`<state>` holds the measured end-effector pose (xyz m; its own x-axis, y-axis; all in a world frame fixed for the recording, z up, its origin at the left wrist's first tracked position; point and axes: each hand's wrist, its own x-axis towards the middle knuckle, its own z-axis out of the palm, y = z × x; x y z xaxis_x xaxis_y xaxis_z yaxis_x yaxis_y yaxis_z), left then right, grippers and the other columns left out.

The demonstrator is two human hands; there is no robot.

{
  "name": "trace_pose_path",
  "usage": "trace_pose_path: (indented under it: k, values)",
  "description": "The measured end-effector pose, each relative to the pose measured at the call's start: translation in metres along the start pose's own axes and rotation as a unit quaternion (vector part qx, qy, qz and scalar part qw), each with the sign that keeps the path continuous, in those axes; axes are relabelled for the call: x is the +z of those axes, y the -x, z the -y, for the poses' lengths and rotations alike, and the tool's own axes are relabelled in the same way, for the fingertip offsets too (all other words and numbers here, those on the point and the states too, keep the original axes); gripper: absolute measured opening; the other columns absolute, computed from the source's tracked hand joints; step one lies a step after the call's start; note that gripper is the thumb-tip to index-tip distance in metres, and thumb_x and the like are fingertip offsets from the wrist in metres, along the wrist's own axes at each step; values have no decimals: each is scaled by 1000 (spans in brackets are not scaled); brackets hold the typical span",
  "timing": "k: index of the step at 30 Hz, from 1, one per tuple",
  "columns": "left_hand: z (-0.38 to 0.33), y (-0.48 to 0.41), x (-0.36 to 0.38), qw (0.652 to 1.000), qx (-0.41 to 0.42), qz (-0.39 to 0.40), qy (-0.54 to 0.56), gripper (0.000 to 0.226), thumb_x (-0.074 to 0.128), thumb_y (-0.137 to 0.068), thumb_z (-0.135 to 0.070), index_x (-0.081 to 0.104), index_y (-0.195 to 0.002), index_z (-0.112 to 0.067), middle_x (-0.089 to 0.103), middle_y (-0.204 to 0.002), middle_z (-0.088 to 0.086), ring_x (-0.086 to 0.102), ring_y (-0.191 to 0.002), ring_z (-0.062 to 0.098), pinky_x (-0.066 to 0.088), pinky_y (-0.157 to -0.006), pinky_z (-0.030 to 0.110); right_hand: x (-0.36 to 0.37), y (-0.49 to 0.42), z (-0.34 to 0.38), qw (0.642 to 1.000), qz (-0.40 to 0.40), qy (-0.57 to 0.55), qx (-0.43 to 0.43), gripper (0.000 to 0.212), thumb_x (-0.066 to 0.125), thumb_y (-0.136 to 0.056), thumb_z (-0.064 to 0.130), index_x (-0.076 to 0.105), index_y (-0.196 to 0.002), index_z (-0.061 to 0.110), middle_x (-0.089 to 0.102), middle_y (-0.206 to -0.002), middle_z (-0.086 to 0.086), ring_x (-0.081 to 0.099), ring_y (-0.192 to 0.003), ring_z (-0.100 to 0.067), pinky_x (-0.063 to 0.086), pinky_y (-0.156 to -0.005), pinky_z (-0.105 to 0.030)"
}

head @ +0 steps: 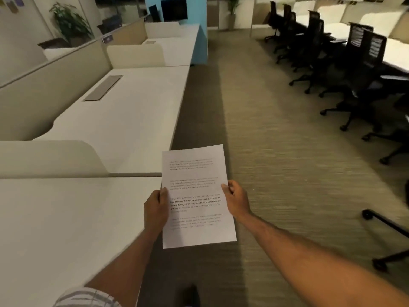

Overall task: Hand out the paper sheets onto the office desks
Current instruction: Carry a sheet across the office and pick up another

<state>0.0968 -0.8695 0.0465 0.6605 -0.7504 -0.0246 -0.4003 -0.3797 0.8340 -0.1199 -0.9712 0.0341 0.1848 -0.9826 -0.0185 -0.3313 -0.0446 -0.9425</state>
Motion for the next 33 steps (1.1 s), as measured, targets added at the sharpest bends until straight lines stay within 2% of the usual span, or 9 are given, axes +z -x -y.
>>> trace_pose_path:
  k: [3,6,12,16,20,23,27,30,33]
  values:
    - [-18,-48,30,1000,13,19,4,37,39,-102,-38,57,-82,-12,62,-78,-1,59,-70,14,40,-57,25,-9,-48,-4,1000,-22,7,5,13,55,-96,28,56,-86,21,65,-76,-4,58,-64,-13,44,-55,-32]
    - [-29,-108,60,999,32,34,16,39,39,-101,-41,60,-85,-12,64,-79,0,63,-71,16,43,-57,26,-9,-106,-1,999,-43,9,5,15,55,-96,29,54,-82,26,63,-74,-3,56,-62,-14,43,-55,-32]
    - [-64,-231,105,996,50,67,40,37,40,-101,-42,57,-83,-15,65,-79,1,64,-70,17,48,-59,26,-4,-228,8,998,-49,27,28,17,56,-93,37,60,-93,20,70,-85,-9,69,-78,-30,55,-62,-46]
    - [-93,-317,126,995,52,80,41,38,43,-101,-39,57,-82,-9,65,-80,6,64,-71,21,48,-60,27,-3,-312,24,997,-60,25,32,19,58,-94,32,60,-93,14,69,-86,-12,67,-73,-28,50,-57,-36]
    - [-107,-382,151,994,44,95,40,36,44,-101,-37,58,-84,-9,66,-83,5,64,-75,21,49,-62,29,2,-382,25,997,-62,9,35,17,59,-95,28,60,-93,11,69,-85,-13,63,-70,-20,48,-58,-33]
    - [-119,-431,176,993,39,101,39,32,45,-101,-35,60,-86,-11,66,-84,3,64,-76,19,51,-64,30,5,-443,23,998,-58,-6,32,13,59,-95,28,61,-92,15,71,-84,-11,65,-70,-20,49,-59,-33]
    - [-133,-504,210,995,21,90,35,33,46,-100,-33,60,-82,-11,65,-81,3,62,-73,19,48,-61,29,13,-534,19,999,-35,-13,23,13,59,-95,26,60,-90,15,70,-82,-12,62,-67,-16,46,-57,-31]
    - [-151,-558,231,997,3,65,43,33,46,-99,-26,61,-80,-3,65,-80,10,57,-69,19,42,-59,29,20,-607,23,1000,-10,-11,18,13,59,-95,27,58,-85,20,68,-76,-4,61,-64,-13,44,-54,-28]
    - [-171,-606,243,997,-23,49,49,30,45,-98,-23,61,-82,-2,64,-80,10,55,-68,17,42,-58,29,27,-676,36,999,23,-8,22,13,59,-96,26,60,-88,16,70,-80,-4,66,-68,-20,47,-56,-30]
